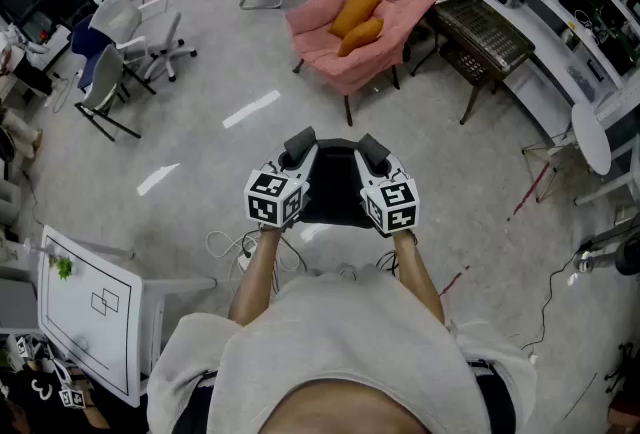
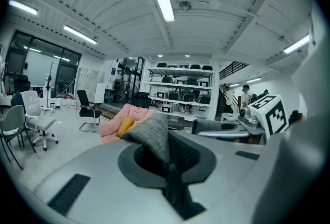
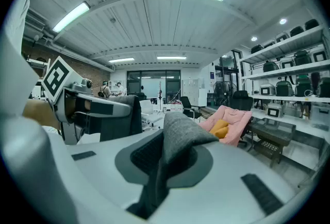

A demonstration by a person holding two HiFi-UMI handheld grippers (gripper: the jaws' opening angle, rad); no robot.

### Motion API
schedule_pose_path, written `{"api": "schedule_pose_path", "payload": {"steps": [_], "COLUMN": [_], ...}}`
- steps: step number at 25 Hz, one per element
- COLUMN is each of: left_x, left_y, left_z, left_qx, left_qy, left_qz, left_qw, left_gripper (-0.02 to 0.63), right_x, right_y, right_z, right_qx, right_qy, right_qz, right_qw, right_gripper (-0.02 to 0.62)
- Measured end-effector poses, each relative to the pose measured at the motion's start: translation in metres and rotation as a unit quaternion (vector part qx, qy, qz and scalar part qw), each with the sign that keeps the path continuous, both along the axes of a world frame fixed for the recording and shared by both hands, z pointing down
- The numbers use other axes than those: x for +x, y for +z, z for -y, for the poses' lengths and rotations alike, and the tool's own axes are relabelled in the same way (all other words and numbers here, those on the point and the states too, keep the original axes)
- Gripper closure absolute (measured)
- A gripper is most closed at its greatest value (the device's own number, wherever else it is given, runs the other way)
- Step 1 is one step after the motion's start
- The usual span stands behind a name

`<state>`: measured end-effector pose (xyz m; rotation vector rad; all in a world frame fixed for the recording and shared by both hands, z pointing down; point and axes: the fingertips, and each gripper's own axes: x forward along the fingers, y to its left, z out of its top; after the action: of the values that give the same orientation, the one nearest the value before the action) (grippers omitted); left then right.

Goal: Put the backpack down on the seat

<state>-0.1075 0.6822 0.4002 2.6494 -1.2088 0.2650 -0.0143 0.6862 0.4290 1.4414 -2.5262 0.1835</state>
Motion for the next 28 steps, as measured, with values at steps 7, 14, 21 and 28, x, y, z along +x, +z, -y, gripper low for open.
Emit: {"api": "schedule_pose_path", "payload": {"steps": [7, 14, 21, 28], "left_x": [0.002, 0.010, 0.028, 0.044], "left_y": [-0.003, -0.003, 0.001, 0.003], "left_z": [-0.001, -0.006, -0.009, -0.007], "left_qx": [0.003, 0.000, -0.006, -0.005], "left_qy": [-0.002, -0.005, -0.013, -0.022], "left_qz": [0.002, 0.003, 0.008, 0.012], "left_qw": [1.0000, 1.0000, 0.9999, 0.9997], "left_gripper": [0.575, 0.574, 0.575, 0.575], "right_x": [0.001, 0.009, 0.026, 0.041], "right_y": [0.000, 0.000, 0.007, 0.010], "right_z": [-0.002, -0.007, -0.011, -0.012], "right_qx": [-0.001, -0.004, -0.012, -0.011], "right_qy": [-0.001, -0.005, -0.015, -0.028], "right_qz": [0.001, 0.008, 0.007, 0.003], "right_qw": [1.000, 1.000, 1.000, 1.000], "right_gripper": [0.570, 0.569, 0.569, 0.569]}}
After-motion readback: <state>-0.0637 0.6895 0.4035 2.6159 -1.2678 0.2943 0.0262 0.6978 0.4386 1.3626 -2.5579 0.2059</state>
